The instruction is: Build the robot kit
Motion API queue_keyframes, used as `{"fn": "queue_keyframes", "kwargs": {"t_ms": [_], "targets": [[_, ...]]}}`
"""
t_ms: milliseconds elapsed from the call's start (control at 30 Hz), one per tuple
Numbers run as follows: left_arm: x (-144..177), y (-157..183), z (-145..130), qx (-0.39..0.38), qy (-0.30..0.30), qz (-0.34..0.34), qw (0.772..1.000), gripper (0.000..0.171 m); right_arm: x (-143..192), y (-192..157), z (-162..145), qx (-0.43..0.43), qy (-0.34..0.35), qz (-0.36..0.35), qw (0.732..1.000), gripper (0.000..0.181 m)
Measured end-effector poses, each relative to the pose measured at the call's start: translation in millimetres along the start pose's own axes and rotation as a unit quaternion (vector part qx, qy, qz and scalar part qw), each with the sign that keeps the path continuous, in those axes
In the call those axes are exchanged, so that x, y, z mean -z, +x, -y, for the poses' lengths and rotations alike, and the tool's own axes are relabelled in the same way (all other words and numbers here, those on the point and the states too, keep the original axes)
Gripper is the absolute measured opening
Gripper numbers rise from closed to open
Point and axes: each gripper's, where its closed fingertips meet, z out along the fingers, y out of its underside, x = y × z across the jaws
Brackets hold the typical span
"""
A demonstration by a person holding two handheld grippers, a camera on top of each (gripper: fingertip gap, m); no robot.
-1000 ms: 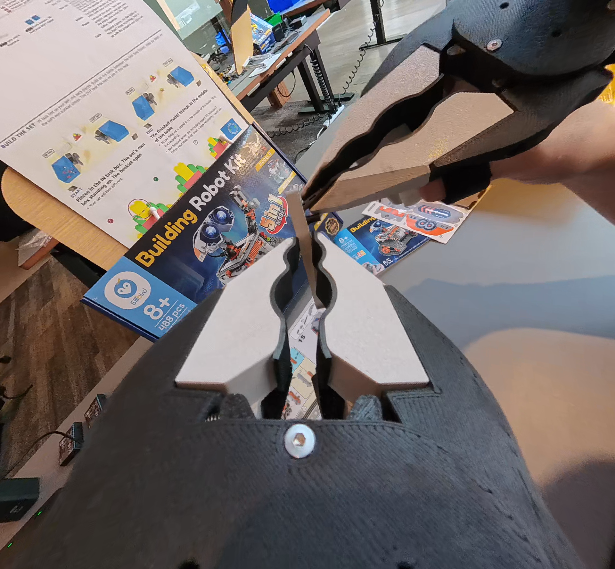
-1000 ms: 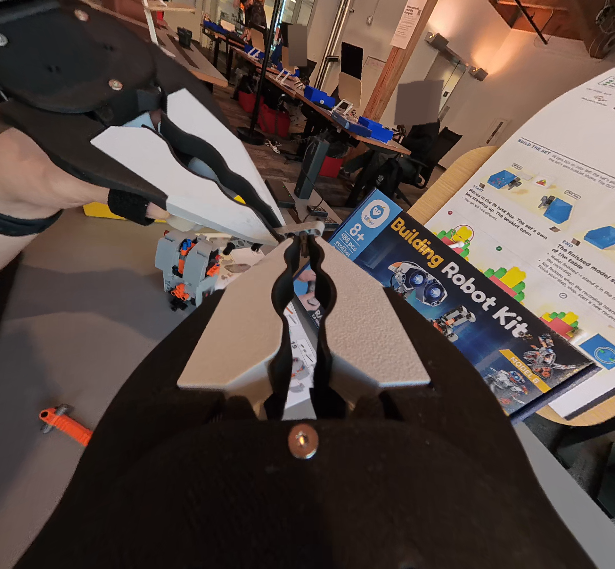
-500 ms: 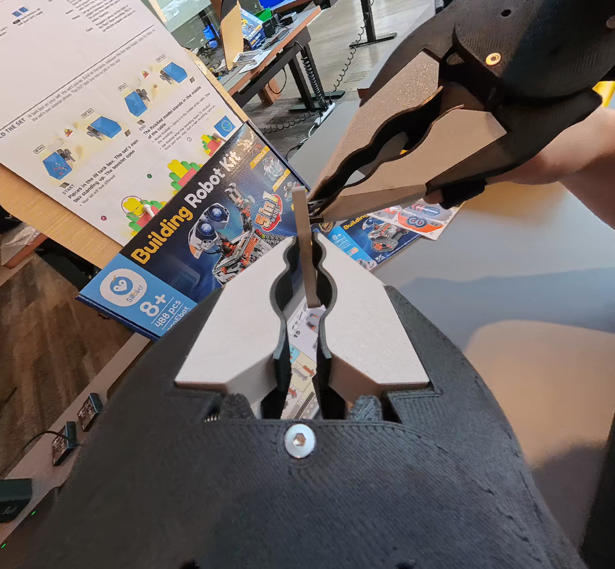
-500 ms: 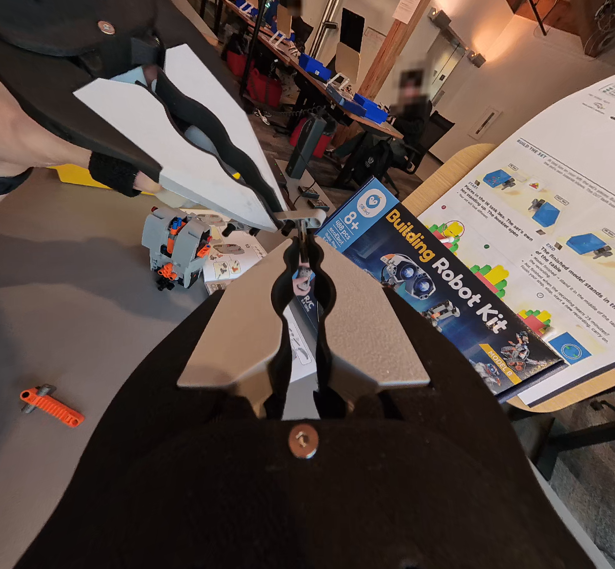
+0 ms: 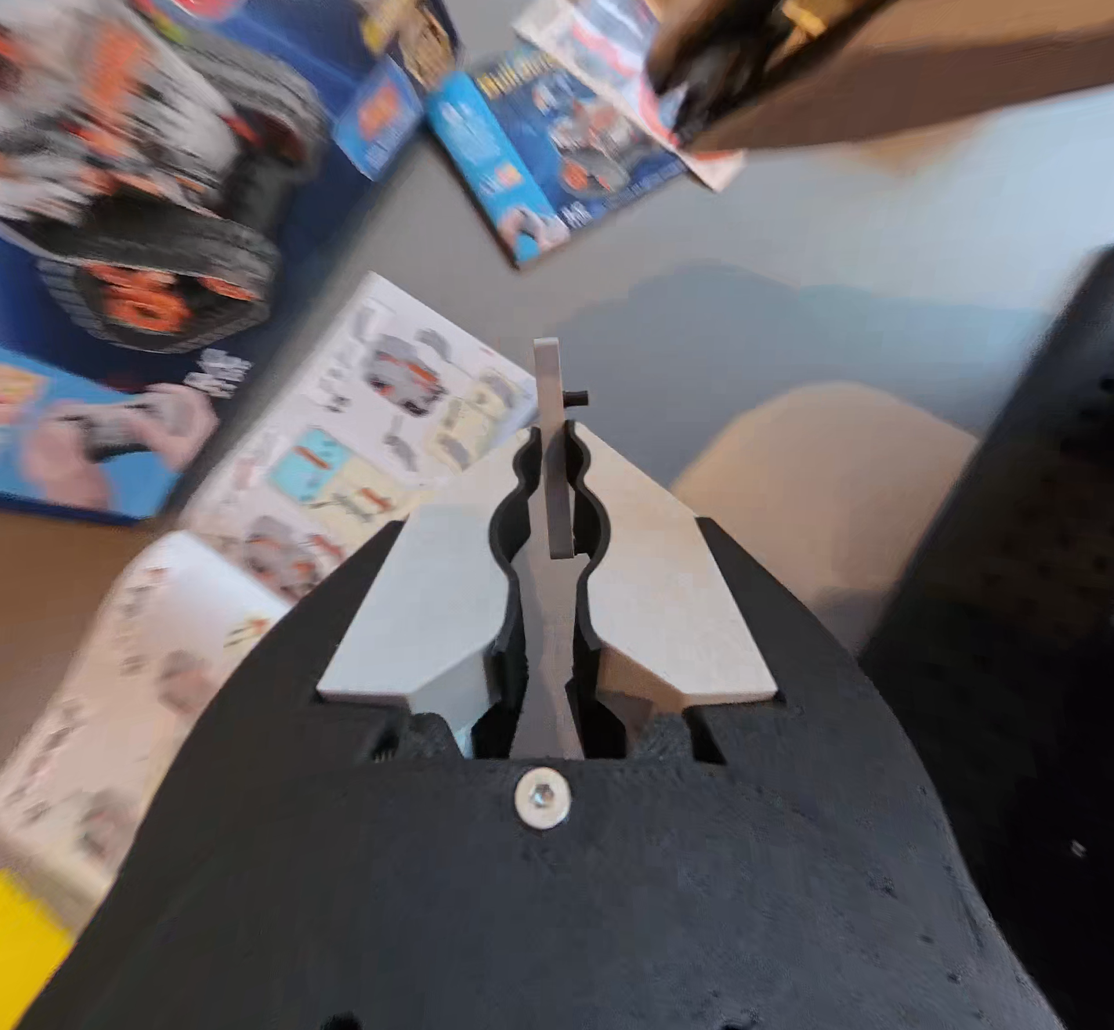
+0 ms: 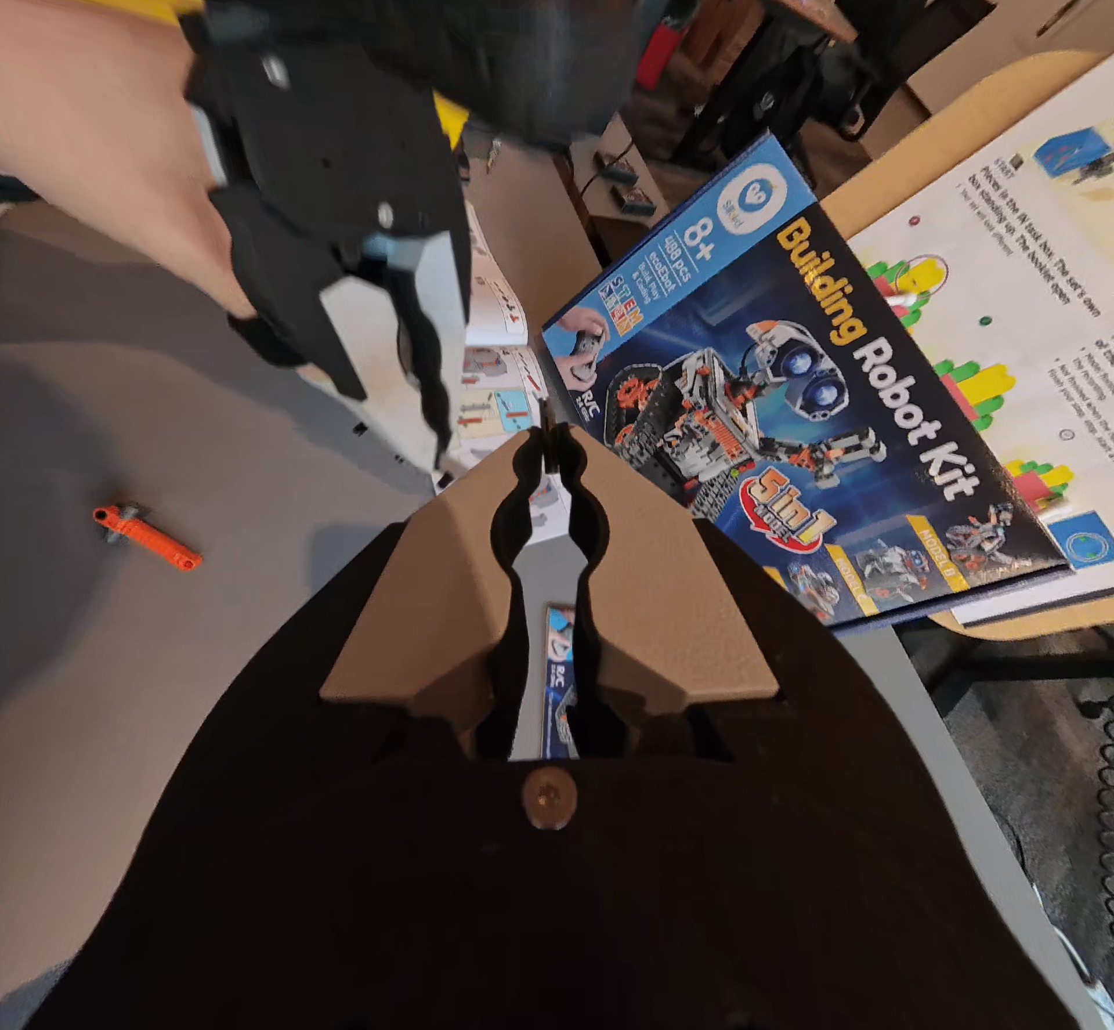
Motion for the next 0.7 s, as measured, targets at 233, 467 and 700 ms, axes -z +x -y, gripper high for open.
{"fn": "queue_keyframes", "kwargs": {"t_ms": [233, 467, 700], "targets": [[-80, 19, -34, -0.035, -0.096, -0.041, 0.994, 0.006, 30, 26, -11, -0.029, 0.007, -0.034, 0.999, 0.004], [-107, 32, -43, -0.119, -0.109, -0.052, 0.986, 0.005, 42, 34, -8, -0.034, 0.023, -0.049, 0.998, 0.004], [-106, 29, -29, -0.151, -0.062, -0.030, 0.986, 0.021, 38, 29, -8, -0.023, 0.016, -0.044, 0.999, 0.004]]}}
